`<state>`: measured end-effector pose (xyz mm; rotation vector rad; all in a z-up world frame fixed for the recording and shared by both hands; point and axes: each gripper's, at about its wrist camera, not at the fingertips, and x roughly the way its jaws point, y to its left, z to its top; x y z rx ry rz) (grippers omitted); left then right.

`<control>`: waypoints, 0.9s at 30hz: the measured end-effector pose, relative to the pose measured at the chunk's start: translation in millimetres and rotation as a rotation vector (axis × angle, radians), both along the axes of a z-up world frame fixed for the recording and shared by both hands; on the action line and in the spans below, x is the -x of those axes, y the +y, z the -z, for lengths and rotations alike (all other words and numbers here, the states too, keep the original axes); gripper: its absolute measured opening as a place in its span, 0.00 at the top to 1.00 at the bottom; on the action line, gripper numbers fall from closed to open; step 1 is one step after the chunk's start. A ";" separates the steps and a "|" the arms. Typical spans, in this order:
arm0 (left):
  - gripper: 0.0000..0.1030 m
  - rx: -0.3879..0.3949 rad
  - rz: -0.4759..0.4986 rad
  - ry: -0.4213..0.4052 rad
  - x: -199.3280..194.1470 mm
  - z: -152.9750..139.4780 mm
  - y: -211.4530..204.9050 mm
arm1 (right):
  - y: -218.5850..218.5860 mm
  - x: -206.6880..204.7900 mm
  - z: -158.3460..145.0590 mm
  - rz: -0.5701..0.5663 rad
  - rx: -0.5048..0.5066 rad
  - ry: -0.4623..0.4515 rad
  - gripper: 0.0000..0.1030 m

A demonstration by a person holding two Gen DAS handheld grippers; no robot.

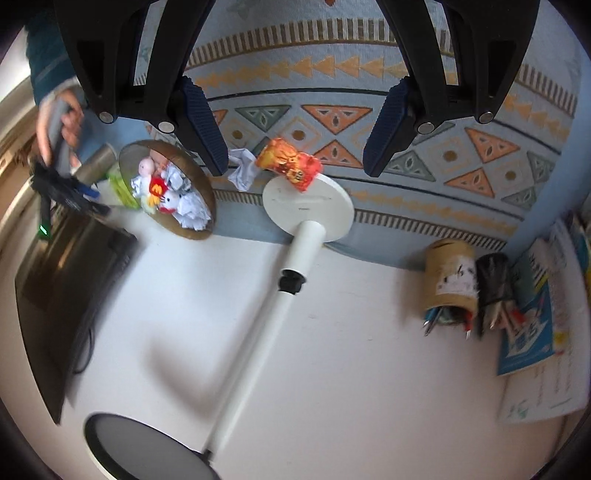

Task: Organize objects
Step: 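Carry paper ball and pastel plush into the brown bowl and release both, then grasp the red snack bag with left tool while right tool grasps a paper ball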

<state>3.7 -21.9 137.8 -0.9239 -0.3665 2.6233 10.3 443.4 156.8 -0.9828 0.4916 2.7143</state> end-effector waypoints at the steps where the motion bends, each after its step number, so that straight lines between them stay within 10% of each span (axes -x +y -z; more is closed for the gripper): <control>1: 0.28 -0.014 0.001 -0.007 -0.2 4.7 -1.4 | -4.5 -13.8 0.9 -0.024 0.013 0.007 0.28; 9: 0.28 -0.065 0.108 -0.194 -2.0 88.3 36.1 | -115.1 -51.6 91.8 -0.308 0.051 -0.125 0.22; 16: 0.28 0.140 0.080 -0.242 0.6 126.8 62.6 | -151.9 -46.2 139.6 -0.323 -0.099 -0.143 0.21; 22: 0.28 -0.196 0.023 -0.351 62.1 111.6 55.6 | -125.1 -39.3 146.9 -0.275 0.056 -0.154 0.21; 27: 0.28 -0.098 -0.109 -0.415 116.6 122.1 89.1 | -132.5 -34.8 146.8 -0.327 0.095 -0.180 0.20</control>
